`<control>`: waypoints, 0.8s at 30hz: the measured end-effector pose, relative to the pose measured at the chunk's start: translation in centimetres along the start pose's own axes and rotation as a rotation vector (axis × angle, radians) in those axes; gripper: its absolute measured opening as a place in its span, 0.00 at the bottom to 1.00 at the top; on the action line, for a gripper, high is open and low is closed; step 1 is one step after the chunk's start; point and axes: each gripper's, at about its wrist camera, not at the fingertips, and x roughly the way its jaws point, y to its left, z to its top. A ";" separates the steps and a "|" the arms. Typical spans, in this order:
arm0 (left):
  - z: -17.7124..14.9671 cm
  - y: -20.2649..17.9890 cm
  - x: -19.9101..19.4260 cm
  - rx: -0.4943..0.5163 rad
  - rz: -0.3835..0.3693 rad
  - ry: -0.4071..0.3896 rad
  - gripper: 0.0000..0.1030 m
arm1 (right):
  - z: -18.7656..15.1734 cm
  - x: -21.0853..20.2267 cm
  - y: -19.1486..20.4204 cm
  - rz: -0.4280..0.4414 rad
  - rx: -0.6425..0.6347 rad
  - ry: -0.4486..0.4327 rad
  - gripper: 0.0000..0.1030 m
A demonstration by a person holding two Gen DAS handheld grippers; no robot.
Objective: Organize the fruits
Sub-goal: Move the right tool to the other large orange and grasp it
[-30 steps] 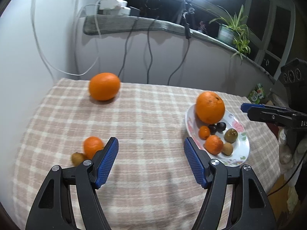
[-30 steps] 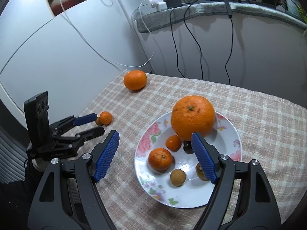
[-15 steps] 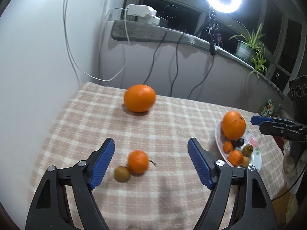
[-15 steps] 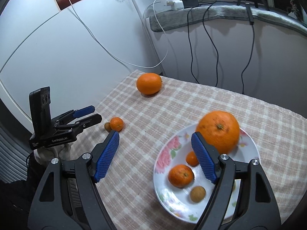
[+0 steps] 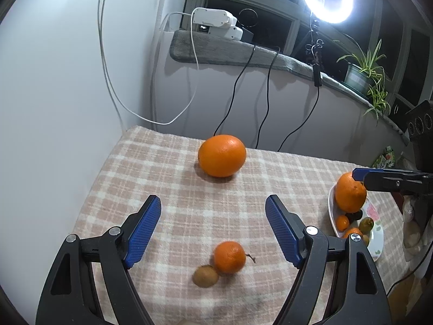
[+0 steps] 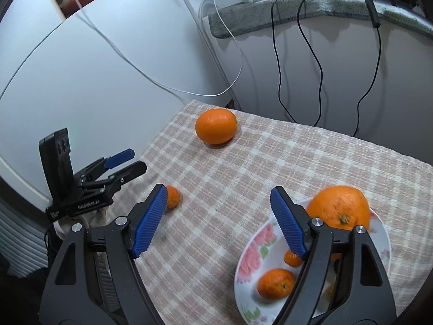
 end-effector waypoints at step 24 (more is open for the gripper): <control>3.1 2.6 7.6 -0.070 -0.137 0.082 0.77 | 7.8 10.5 0.0 -0.031 0.086 0.130 0.79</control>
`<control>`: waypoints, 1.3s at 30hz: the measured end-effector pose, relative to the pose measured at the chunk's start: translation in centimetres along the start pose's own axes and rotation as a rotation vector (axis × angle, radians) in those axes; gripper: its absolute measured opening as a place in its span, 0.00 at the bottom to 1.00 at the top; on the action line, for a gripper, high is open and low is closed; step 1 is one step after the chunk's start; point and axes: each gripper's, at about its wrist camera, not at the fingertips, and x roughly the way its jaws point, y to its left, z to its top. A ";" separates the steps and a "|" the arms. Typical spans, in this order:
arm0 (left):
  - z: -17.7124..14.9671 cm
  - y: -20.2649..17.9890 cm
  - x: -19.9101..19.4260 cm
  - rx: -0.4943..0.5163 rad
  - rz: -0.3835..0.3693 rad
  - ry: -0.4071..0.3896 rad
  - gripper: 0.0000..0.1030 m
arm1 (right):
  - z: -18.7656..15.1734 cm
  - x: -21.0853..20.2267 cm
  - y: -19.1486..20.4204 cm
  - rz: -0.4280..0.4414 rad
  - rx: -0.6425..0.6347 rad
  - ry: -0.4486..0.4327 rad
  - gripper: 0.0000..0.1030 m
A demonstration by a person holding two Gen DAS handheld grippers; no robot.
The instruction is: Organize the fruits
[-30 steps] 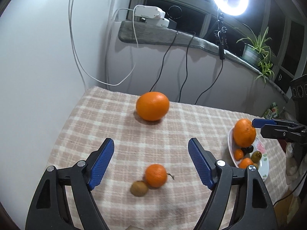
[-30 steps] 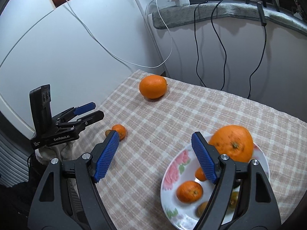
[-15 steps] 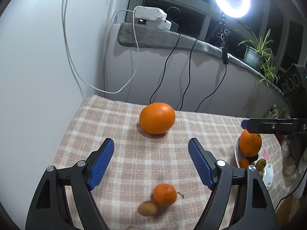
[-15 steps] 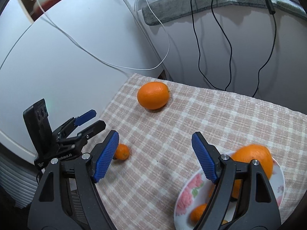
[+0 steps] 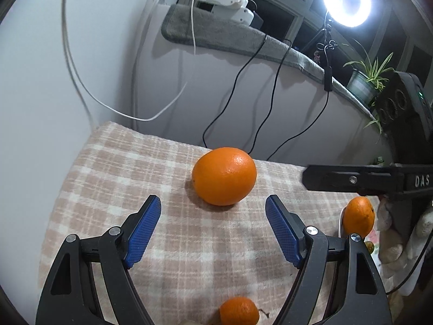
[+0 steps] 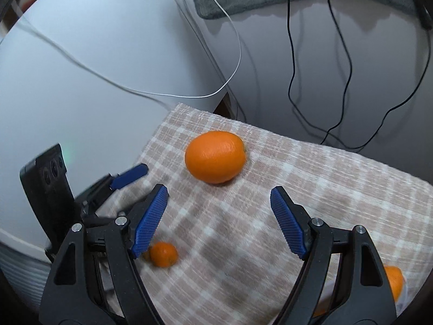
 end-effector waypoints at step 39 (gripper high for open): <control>1.6 -0.4 5.6 0.040 -0.064 0.092 0.63 | 3.2 8.1 -0.4 0.029 0.100 0.075 0.75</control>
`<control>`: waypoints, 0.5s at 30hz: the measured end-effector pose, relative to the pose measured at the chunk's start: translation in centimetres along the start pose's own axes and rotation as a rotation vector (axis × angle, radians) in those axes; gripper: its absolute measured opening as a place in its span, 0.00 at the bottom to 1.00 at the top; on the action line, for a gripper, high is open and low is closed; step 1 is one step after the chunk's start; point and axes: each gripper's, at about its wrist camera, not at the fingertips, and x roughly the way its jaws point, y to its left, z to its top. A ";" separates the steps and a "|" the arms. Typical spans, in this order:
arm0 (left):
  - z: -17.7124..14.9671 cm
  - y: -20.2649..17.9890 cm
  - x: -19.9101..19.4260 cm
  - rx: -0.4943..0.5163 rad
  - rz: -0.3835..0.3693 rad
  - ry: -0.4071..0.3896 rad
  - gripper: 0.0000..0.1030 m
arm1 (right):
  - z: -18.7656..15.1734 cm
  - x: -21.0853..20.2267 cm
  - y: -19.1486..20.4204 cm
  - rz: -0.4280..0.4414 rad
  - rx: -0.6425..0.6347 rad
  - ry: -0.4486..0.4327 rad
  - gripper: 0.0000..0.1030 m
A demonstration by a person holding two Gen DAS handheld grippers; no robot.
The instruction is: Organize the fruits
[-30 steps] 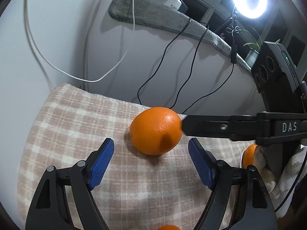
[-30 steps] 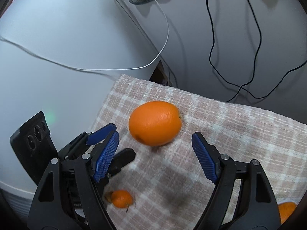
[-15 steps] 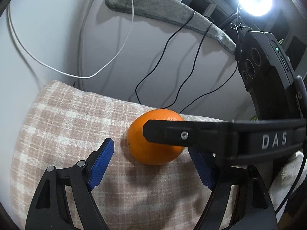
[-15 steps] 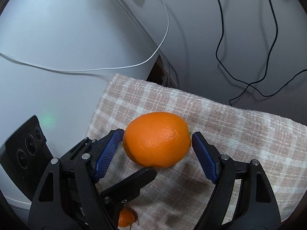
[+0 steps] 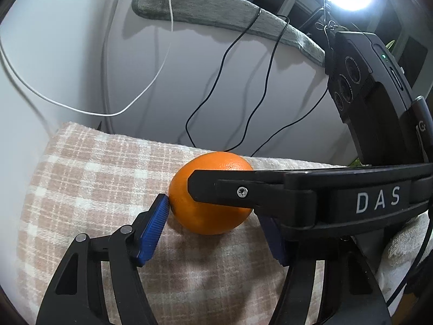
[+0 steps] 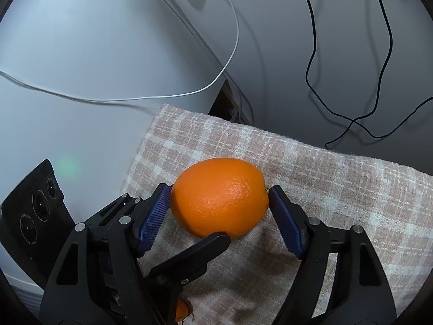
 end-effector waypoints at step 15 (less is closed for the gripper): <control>-0.4 -2.7 -4.6 0.039 0.036 -0.081 0.63 | -1.5 -4.1 1.7 0.063 -0.002 -0.049 0.75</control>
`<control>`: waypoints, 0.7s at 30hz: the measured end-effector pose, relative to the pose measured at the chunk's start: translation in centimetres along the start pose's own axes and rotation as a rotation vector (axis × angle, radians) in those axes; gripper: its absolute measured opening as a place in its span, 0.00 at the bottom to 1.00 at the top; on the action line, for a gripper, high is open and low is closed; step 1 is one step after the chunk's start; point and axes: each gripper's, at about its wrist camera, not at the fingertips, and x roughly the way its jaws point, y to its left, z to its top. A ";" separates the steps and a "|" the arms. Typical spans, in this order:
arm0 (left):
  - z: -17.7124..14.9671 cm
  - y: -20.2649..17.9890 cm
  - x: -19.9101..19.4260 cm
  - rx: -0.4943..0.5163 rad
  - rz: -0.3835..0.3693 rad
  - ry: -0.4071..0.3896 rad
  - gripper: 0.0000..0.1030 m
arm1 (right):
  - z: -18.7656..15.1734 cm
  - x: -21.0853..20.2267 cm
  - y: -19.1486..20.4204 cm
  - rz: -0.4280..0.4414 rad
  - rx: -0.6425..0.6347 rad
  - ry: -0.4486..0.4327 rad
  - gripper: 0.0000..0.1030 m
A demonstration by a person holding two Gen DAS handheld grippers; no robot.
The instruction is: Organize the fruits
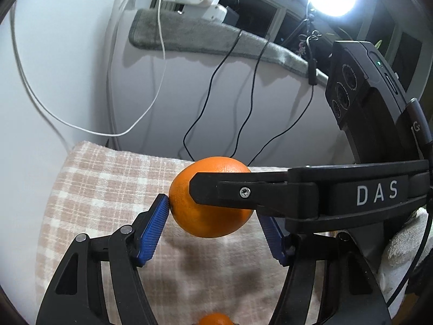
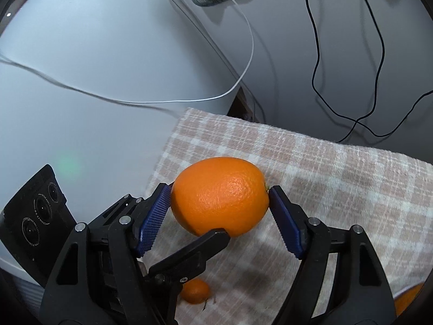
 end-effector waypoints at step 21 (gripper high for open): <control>-3.7 -10.3 -5.7 0.094 -0.002 -0.082 0.63 | -7.3 -10.2 0.2 0.034 -0.015 -0.088 0.75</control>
